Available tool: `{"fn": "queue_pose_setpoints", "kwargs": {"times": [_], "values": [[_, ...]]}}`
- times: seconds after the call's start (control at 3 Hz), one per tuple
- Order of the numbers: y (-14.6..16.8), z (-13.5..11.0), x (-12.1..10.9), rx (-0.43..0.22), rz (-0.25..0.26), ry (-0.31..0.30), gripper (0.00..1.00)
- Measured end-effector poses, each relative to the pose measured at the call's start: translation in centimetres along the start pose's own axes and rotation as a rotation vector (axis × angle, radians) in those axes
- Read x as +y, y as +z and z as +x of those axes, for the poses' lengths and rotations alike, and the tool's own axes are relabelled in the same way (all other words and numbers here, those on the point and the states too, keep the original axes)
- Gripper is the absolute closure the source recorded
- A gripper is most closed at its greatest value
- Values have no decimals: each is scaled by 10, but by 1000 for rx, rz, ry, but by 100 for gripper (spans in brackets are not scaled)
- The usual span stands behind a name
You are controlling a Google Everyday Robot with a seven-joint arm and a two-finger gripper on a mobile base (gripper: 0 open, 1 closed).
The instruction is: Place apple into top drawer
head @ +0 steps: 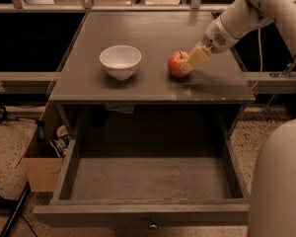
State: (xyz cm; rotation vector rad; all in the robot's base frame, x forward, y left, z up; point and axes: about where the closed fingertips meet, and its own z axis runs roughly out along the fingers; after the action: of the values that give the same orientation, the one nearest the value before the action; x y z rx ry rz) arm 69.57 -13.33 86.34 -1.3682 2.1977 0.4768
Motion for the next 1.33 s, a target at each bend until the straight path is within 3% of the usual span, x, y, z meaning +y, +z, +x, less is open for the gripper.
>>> {"fn": "queue_pose_setpoints", "kwargs": {"times": [0.67,1.33], "values": [[-43,-10,8,33,18,-55,100],[-125,-1,40,34,88,-127,100]]}}
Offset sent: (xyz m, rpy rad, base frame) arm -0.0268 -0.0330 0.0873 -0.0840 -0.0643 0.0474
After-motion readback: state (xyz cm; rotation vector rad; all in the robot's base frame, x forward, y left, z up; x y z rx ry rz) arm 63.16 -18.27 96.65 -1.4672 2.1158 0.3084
